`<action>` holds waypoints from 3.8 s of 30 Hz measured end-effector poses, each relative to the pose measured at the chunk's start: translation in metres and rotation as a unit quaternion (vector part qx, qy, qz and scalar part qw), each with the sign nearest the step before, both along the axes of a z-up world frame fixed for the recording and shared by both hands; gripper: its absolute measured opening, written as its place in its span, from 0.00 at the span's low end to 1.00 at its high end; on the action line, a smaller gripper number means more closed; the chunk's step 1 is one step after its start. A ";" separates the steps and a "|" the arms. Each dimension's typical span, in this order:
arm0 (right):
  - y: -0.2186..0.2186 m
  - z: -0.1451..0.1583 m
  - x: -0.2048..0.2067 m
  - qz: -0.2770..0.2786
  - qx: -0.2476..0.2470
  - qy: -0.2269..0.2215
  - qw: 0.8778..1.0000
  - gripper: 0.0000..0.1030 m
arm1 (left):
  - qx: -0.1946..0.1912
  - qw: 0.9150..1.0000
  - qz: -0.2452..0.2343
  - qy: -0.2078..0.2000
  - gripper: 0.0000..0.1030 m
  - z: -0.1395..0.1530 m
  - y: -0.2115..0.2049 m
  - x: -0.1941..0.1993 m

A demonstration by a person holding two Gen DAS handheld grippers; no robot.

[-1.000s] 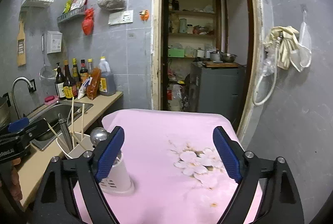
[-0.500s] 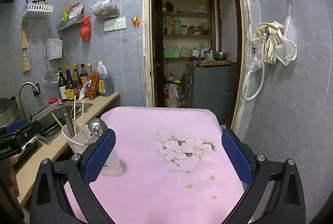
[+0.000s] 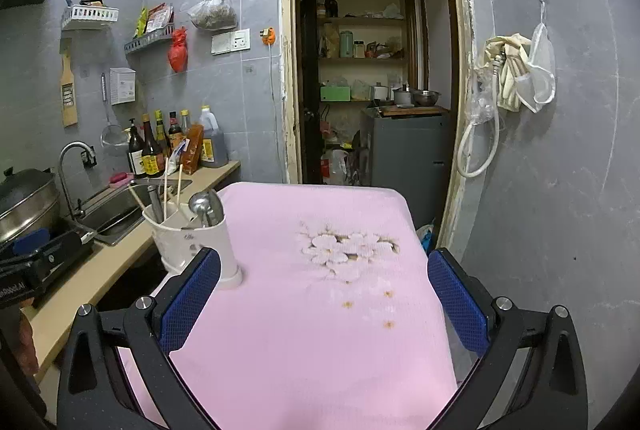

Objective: Organize utensils

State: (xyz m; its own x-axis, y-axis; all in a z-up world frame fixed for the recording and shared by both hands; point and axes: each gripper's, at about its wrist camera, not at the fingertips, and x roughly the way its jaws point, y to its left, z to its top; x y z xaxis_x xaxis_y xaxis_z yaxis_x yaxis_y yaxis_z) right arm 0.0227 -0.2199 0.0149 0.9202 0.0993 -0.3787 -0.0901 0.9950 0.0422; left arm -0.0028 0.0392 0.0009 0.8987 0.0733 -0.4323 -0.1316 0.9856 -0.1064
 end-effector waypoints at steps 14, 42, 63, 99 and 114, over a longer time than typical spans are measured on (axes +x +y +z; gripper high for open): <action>-0.013 0.002 -0.073 0.001 0.005 -0.026 1.000 0.99 | 0.009 1.000 -0.016 -0.014 1.00 -0.002 -0.013 -0.058; -0.023 -0.007 -0.097 -0.006 0.015 -0.013 1.000 0.99 | 0.010 1.000 -0.027 -0.011 1.00 -0.006 -0.033 -0.076; -0.023 -0.009 -0.097 -0.010 0.016 -0.009 1.000 0.99 | 0.011 0.999 -0.032 -0.010 1.00 -0.008 -0.033 -0.075; -0.019 -0.012 -0.096 -0.009 0.015 -0.007 1.000 0.99 | 0.011 0.999 -0.032 -0.010 1.00 -0.008 -0.032 -0.075; -0.017 -0.013 -0.096 -0.008 0.014 -0.007 1.000 0.99 | 0.012 0.999 -0.032 -0.010 1.00 -0.008 -0.032 -0.075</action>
